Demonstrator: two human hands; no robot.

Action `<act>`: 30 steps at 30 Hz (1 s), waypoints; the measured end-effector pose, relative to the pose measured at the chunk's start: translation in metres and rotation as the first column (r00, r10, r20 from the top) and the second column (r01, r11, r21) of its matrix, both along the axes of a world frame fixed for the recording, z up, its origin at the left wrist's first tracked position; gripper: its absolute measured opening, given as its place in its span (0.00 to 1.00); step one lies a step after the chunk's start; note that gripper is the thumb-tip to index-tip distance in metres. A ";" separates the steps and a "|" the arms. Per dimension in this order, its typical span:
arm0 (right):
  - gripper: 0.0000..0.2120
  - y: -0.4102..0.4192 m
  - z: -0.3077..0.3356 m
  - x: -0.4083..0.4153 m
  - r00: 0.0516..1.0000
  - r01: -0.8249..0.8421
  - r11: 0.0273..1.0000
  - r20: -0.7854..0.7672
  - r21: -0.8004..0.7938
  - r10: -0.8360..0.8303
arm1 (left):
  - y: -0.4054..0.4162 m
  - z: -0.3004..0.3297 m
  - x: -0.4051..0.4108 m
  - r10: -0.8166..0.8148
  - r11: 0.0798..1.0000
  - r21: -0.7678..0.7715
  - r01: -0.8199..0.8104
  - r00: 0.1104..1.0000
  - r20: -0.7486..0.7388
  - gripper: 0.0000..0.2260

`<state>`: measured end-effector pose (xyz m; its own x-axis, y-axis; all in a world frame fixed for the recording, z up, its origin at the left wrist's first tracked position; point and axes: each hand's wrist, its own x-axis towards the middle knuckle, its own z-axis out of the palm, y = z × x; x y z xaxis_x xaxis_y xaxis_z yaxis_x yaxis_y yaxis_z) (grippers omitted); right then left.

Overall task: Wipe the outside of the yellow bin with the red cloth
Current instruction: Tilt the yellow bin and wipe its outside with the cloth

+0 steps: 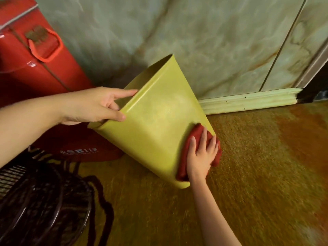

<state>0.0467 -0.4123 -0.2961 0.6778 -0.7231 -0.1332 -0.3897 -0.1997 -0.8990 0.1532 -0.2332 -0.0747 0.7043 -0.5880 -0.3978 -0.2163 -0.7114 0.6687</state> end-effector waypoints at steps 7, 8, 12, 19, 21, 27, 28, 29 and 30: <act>0.26 0.050 0.054 0.005 0.956 -0.163 0.965 0.209 -0.205 0.206 | -0.013 0.008 -0.007 -0.038 0.999 0.021 0.037 0.998 0.043 0.30; 0.26 0.047 0.071 0.021 0.927 -0.178 0.943 0.274 -0.282 0.257 | -0.015 0.008 -0.007 -0.047 0.999 0.023 0.046 0.999 0.026 0.30; 0.26 0.011 0.097 0.066 0.896 -0.206 0.878 0.278 -0.431 0.347 | -0.015 0.004 -0.002 -0.065 0.998 0.020 0.064 0.998 0.018 0.31; 0.29 -0.030 0.021 0.031 0.990 -0.114 0.990 0.069 -0.081 0.119 | 0.051 -0.009 -0.004 -0.222 0.971 0.155 0.184 0.934 0.281 0.29; 0.29 -0.024 0.024 0.030 0.989 -0.121 0.989 0.072 -0.086 0.127 | 0.073 -0.016 -0.008 -0.358 0.922 0.340 0.184 0.737 0.573 0.15; 0.23 -0.019 0.039 0.023 0.973 -0.185 0.982 0.143 0.034 0.179 | 0.051 -0.008 -0.038 -0.559 0.829 0.452 0.331 0.537 0.632 0.18; 0.22 -0.019 0.043 0.018 0.963 -0.212 0.976 0.178 0.040 0.202 | 0.046 -0.006 -0.043 -0.549 0.835 0.443 0.327 0.536 0.641 0.17; 0.22 -0.017 0.048 0.013 0.950 -0.238 0.971 0.218 0.036 0.225 | 0.039 -0.003 -0.047 -0.527 0.849 0.430 0.306 0.547 0.651 0.17; 0.22 -0.014 0.054 0.006 0.934 -0.260 0.965 0.261 0.022 0.245 | 0.032 0.000 -0.050 -0.495 0.868 0.411 0.279 0.562 0.663 0.17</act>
